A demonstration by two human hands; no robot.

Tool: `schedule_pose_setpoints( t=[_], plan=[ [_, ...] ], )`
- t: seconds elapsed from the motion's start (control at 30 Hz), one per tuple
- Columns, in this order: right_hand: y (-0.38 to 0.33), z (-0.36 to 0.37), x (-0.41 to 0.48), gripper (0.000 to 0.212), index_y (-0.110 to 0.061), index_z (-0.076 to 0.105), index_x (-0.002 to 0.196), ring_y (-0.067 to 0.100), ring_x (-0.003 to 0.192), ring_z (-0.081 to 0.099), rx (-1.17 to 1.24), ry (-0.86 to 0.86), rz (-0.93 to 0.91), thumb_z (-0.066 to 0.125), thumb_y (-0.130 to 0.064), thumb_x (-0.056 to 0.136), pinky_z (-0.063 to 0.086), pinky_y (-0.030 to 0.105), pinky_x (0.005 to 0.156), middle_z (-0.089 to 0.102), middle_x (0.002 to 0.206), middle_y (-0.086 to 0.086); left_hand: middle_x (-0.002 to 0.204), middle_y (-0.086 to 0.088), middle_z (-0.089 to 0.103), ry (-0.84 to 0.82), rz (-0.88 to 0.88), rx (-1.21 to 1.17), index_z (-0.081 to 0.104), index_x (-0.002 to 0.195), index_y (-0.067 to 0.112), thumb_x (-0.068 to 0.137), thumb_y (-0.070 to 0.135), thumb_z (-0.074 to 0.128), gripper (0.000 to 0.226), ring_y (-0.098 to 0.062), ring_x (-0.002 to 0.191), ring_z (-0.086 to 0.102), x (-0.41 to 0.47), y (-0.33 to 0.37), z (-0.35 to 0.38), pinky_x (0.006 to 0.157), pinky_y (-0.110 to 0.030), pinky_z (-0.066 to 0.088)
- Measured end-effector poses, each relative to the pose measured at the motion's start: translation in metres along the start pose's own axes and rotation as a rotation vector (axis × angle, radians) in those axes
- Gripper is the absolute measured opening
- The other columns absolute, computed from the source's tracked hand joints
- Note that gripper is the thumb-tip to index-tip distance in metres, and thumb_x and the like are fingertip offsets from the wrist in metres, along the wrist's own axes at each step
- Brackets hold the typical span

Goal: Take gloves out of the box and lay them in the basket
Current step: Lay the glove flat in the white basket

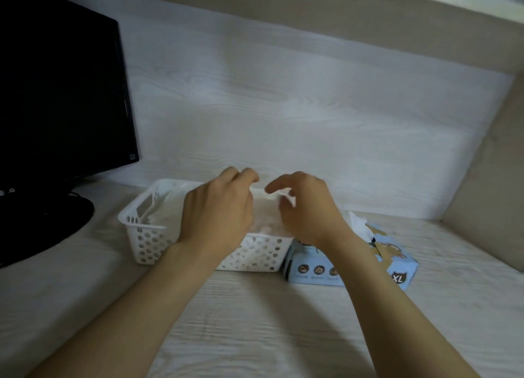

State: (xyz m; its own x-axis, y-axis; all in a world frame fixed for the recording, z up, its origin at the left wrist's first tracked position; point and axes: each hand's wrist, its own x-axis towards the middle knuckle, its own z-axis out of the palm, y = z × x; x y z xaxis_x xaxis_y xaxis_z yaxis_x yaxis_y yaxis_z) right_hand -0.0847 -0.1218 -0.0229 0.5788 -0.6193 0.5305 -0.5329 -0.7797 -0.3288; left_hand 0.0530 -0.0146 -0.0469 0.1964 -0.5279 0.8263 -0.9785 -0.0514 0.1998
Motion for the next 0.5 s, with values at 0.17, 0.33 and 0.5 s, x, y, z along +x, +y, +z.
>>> schedule_pose_setpoints(
  t=[0.17,0.33,0.5],
  plan=[
    [0.035,-0.023,-0.028,0.042,-0.025,0.068,0.116,0.023,0.102,0.059,-0.195,0.116,0.192,0.053,-0.032,0.077,0.04,0.041,0.092,0.069,0.102,-0.004,0.095,0.007,0.067,-0.012,0.107,-0.029,0.071,0.108,0.022,0.095,0.019,0.048,0.027,-0.016,0.059,0.053,-0.013,0.018,0.021,0.051,-0.026,0.038],
    [0.057,-0.019,-0.039,0.037,-0.03,0.061,0.113,0.021,0.089,0.06,-0.148,0.03,0.222,0.06,-0.044,0.078,0.047,0.042,0.09,0.067,0.094,-0.008,0.075,0.009,0.061,-0.039,0.096,-0.047,0.07,0.095,0.022,0.1,0.029,0.043,0.028,-0.015,0.057,0.051,-0.021,0.022,0.028,0.056,-0.034,0.047],
    [0.07,-0.003,-0.038,0.015,-0.019,0.079,0.103,0.03,0.091,0.063,-0.127,0.386,0.12,0.068,-0.027,0.097,0.047,0.043,0.083,0.07,0.093,0.002,0.068,0.013,0.058,-0.026,0.101,-0.056,0.071,0.091,0.025,0.097,0.025,0.054,0.018,-0.013,0.054,0.043,-0.025,0.024,0.03,0.064,-0.034,0.048]
  ],
)
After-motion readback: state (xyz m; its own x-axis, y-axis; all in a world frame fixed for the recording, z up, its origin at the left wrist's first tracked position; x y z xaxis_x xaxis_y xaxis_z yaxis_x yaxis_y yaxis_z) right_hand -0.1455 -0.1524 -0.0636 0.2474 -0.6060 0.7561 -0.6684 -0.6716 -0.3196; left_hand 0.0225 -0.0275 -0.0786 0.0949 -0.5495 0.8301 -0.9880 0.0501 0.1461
